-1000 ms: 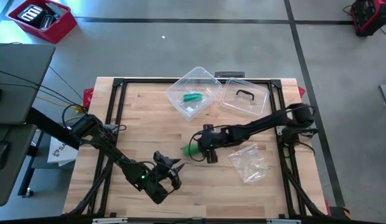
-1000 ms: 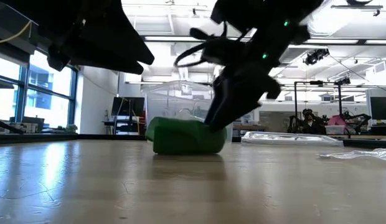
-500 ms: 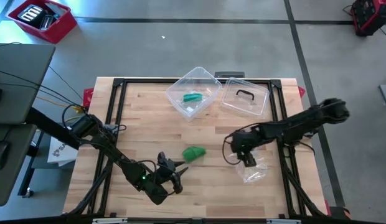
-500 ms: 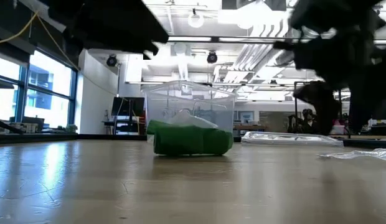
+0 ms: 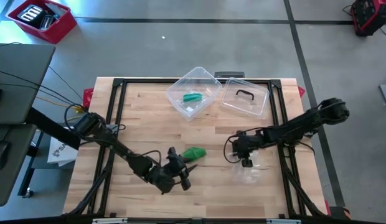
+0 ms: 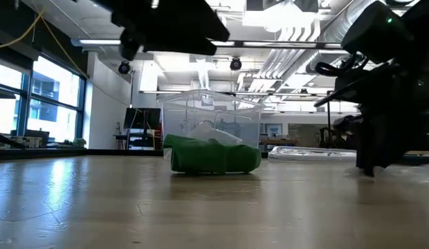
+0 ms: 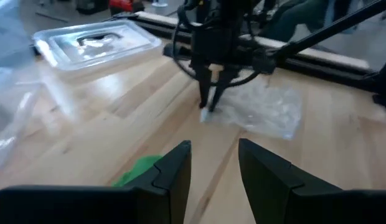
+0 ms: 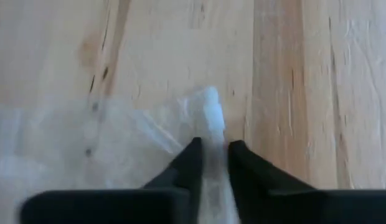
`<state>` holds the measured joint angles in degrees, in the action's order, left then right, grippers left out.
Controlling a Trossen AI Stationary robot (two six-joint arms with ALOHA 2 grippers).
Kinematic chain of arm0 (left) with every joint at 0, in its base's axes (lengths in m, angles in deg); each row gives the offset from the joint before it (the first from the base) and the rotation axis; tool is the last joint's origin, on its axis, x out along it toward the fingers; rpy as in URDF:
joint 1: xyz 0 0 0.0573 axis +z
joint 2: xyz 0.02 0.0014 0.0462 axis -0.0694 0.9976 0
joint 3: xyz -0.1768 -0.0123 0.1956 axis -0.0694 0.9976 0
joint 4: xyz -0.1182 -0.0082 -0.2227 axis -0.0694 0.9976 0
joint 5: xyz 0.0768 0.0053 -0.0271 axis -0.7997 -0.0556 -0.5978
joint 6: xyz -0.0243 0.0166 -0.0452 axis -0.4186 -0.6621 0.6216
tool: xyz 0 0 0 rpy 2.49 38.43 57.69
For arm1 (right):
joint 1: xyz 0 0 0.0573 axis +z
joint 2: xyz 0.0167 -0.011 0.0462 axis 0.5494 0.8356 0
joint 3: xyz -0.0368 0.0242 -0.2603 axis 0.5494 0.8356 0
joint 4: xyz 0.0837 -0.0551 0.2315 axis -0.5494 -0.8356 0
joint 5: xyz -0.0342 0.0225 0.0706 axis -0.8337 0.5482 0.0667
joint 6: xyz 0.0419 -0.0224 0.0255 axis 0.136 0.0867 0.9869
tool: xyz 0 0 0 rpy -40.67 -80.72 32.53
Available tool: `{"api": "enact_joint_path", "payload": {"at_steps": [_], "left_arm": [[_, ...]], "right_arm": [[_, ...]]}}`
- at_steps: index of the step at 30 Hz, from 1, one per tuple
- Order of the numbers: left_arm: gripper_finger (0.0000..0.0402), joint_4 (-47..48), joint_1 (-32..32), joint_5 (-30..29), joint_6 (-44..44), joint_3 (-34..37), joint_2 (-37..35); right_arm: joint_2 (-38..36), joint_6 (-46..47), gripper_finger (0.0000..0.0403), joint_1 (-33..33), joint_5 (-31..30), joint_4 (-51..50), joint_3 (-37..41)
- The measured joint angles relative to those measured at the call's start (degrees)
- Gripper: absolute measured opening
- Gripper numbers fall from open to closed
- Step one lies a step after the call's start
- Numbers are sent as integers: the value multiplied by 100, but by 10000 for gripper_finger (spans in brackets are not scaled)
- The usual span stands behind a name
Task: Roll bandage
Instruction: Open the transparent zip bag
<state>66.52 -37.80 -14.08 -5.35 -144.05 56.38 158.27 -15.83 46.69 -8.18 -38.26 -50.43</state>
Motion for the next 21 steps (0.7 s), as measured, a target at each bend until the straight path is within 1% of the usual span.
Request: {"api": "enact_joint_path", "payload": {"at_steps": [1,2,4,6,10,12,14,15,18,19,21], "left_arm": [[126,-173,42,91,-113,0,42],[126,-313,68,168,-275,0,90],[126,-765,105,309,-757,0,248],[126,-1221,125,300,-1182,2,426],[126,-2160,218,280,-1586,2,670],[126,-2443,295,295,-1777,2,691],[127,-2620,366,433,-2002,2,674],[129,-2702,401,545,-2190,2,663],[139,-3063,482,974,-2745,2,661],[144,-3135,510,1091,-2853,2,656],[153,-3141,565,1134,-2905,2,654]], "right_arm": [[-19,10,28,63,-77,-11,-16],[-37,14,15,135,-156,-44,-57],[-63,112,11,316,-502,-194,-208],[-99,119,12,546,-977,-382,-518],[-94,-193,4,1155,-2225,-852,-1366],[-84,-462,6,1489,-2940,-952,-1771],[-95,-852,3,1799,-3638,-995,-2128],[-95,-1062,2,1949,-3896,-1033,-2267],[-93,-1620,3,2284,-4374,-1038,-2600],[-95,-1722,3,2366,-4454,-1019,-2682],[-95,-1935,2,2485,-4528,-1027,-2781]]}}
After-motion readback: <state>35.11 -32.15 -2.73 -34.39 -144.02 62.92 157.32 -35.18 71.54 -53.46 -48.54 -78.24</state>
